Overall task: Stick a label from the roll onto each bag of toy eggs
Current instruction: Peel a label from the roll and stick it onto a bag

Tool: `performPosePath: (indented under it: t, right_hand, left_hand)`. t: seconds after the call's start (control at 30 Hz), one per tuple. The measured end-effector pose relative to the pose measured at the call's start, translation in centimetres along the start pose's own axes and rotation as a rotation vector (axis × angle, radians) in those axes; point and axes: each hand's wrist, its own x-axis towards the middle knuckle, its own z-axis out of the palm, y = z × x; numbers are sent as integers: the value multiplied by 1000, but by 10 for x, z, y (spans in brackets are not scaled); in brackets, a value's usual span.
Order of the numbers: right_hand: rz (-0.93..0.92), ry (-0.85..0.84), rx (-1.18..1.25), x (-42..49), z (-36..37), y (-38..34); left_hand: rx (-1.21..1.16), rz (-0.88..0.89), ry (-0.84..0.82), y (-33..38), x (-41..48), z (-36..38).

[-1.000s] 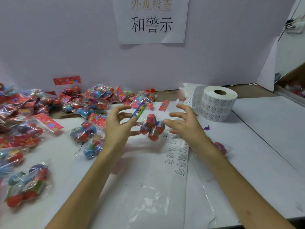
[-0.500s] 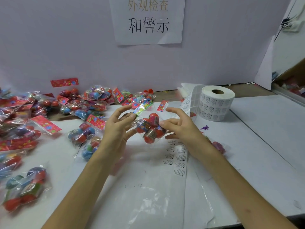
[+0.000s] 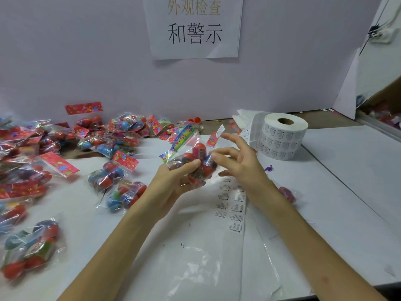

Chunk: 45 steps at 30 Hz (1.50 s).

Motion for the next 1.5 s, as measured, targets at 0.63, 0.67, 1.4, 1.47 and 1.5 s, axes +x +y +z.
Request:
performPosePath:
  t: [0.63,0.67,1.4,1.47,1.5]
  right_hand:
    - [186,-237,392,-2,2,-7]
    - [199,-249,381,-3,3,-6]
    - [207,-313,269,-3,8,0]
    - [204,-325,267,-4,9,0]
    - [199,-330,264,-4,9,0]
  left_hand:
    - [-211,52,224,5,1,-3]
    - [-211,56,222,5,1,-3]
    - [-245,89,258,8,0,-2]
    - [-251,91,269,8,1,-3]
    - [-255,91,270,7,1,-3]
